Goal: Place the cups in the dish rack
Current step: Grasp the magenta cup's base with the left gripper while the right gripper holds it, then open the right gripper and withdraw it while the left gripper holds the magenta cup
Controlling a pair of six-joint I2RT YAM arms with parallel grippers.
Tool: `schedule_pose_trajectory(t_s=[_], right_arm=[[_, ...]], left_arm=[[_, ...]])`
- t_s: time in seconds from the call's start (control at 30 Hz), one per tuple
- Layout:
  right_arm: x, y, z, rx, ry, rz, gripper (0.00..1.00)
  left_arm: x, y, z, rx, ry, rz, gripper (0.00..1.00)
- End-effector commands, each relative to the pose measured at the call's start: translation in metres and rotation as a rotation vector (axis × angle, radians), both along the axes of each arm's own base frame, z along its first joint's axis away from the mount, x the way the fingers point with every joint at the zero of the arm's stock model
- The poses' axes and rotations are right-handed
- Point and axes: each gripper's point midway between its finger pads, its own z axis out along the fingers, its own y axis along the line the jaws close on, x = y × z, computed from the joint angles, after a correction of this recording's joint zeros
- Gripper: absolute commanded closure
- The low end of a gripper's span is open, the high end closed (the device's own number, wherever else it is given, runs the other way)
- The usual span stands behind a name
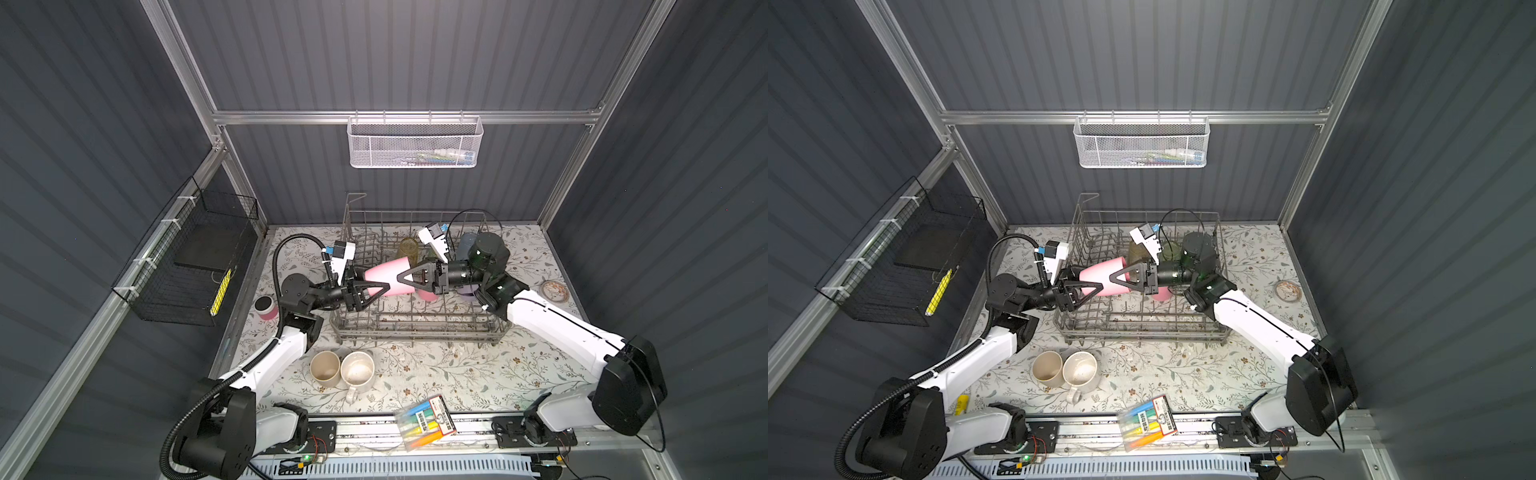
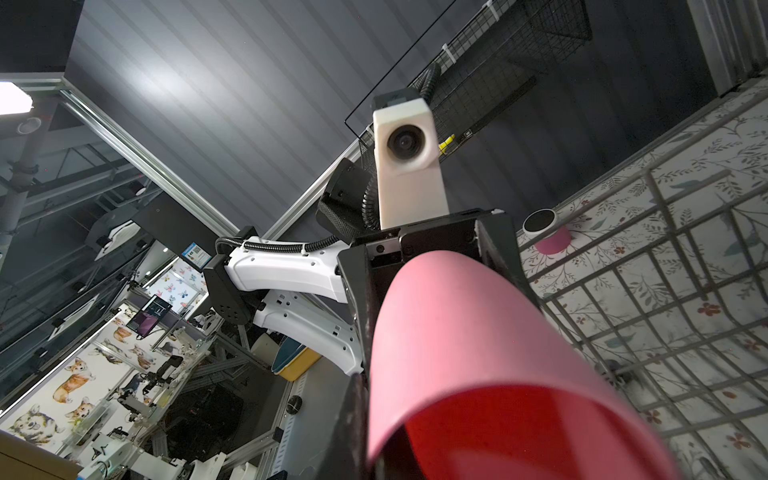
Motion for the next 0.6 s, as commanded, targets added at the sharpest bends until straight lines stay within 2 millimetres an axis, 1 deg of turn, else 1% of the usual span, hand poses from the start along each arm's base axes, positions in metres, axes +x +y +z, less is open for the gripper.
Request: schedule_pose_trajectory(t_s=[0.0,0.17,0.27,0.43,0.47,0.57], right_arm=[[0.0,-0.001,0.005,0.011,-0.016,-0.011,0.86],[-0.002,-0.01,0.008,-0.007,-0.043,-0.046,0.71],[-0.002,-0.018,0.009,-0.02,-0.062,-0.082,0.63],[0.003,-0.037,0.008,-0.051,-0.081,-0.173,0.58],[0.007,-0.043,0.007,-0.065,-0.083,-0.211,0.57],[0.021,-0.065,0.002,-0.112,-0.088,-0.348,0.56]], left_arm=[[-0.014,0.001,0.02,-0.024,-0.096,-0.021,0.45],[-0.015,0.002,0.022,-0.028,-0.099,-0.018,0.45],[-0.015,0.002,0.023,-0.029,-0.1,-0.016,0.45],[-0.012,0.002,0.023,-0.027,-0.088,-0.003,0.45],[-0.009,0.001,0.023,-0.021,-0.083,0.008,0.45],[0.005,0.001,0.015,0.034,-0.048,0.079,0.46]])
